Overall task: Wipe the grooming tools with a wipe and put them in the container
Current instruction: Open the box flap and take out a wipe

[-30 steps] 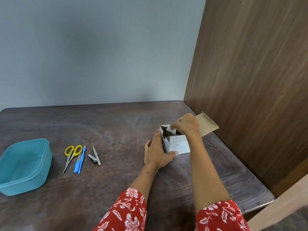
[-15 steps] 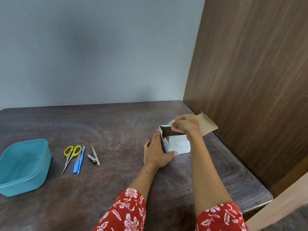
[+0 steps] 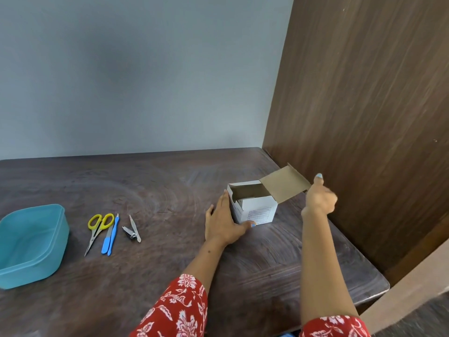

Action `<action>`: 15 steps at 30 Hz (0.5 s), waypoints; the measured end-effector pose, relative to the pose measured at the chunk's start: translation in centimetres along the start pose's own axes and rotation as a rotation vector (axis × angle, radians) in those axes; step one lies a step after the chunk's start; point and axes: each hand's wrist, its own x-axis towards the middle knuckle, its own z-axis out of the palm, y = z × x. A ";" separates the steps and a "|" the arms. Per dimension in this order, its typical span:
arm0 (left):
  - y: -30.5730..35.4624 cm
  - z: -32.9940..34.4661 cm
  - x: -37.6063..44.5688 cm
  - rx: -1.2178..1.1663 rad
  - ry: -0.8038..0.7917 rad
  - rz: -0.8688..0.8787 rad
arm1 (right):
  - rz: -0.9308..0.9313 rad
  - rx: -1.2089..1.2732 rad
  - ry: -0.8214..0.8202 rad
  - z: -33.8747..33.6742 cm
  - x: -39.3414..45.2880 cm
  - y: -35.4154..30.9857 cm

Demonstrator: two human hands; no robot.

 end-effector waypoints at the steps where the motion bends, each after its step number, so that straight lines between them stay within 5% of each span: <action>1: 0.0 0.0 0.0 0.001 -0.003 0.000 | 0.004 0.006 -0.028 0.0 -0.3 0.4; 15: -0.3 0.3 0.0 0.010 -0.013 -0.004 | -0.858 -0.248 -0.511 0.1 -5.5 4.3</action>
